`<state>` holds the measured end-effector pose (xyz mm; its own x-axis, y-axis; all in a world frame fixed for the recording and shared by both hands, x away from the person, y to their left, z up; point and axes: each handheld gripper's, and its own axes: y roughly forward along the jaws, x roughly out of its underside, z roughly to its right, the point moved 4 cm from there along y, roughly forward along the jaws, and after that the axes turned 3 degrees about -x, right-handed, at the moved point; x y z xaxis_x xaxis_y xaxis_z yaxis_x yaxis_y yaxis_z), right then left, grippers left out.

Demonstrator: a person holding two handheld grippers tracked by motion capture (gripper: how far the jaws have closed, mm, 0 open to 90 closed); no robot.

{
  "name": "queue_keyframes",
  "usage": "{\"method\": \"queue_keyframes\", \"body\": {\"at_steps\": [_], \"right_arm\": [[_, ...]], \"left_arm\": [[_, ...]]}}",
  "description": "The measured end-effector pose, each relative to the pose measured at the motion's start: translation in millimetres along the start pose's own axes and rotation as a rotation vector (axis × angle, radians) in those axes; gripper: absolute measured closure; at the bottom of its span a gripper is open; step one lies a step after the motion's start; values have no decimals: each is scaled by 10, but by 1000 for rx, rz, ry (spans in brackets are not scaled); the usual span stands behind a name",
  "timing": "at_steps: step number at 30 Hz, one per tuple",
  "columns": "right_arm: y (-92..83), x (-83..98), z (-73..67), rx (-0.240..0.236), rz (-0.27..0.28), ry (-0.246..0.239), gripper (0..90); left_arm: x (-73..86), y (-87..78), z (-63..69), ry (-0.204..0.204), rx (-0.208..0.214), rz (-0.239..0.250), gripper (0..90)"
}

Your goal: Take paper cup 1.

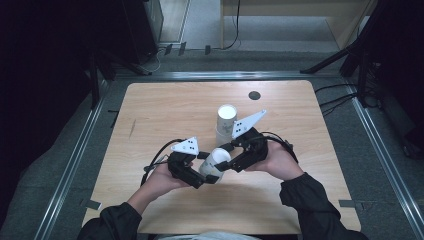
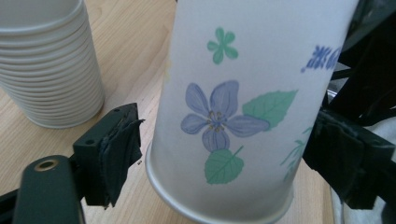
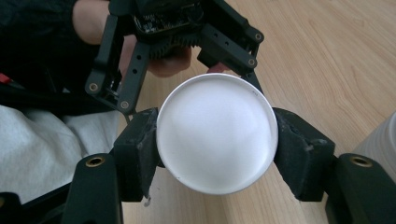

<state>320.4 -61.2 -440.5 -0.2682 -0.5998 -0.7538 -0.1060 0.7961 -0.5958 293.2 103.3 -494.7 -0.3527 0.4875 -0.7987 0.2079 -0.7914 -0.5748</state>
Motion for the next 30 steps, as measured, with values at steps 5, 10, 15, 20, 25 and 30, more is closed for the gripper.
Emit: {"method": "queue_keyframes", "body": {"at_steps": [5, 10, 15, 20, 25, 30], "right_arm": [[-4, -2, 3, -4, 4, 10, 368], [17, 15, 6, -12, -3, 3, 360], [-6, 34, 20, 21, 12, -26, 283], [-27, 95, 39, 33, 17, -33, 291], [-49, 202, 18, 85, 27, -49, 311], [-39, 361, 25, 128, 29, -30, 311]], "left_arm": [[-4, -22, 25, 49, -8, 1, 260], [2, -42, 27, 74, -13, -19, 288], [6, -108, -28, 55, -24, -26, 293], [13, -192, -87, 60, -39, -50, 293], [20, -258, -123, 78, -44, -97, 293], [12, -263, -162, 117, -52, -156, 293]]}}
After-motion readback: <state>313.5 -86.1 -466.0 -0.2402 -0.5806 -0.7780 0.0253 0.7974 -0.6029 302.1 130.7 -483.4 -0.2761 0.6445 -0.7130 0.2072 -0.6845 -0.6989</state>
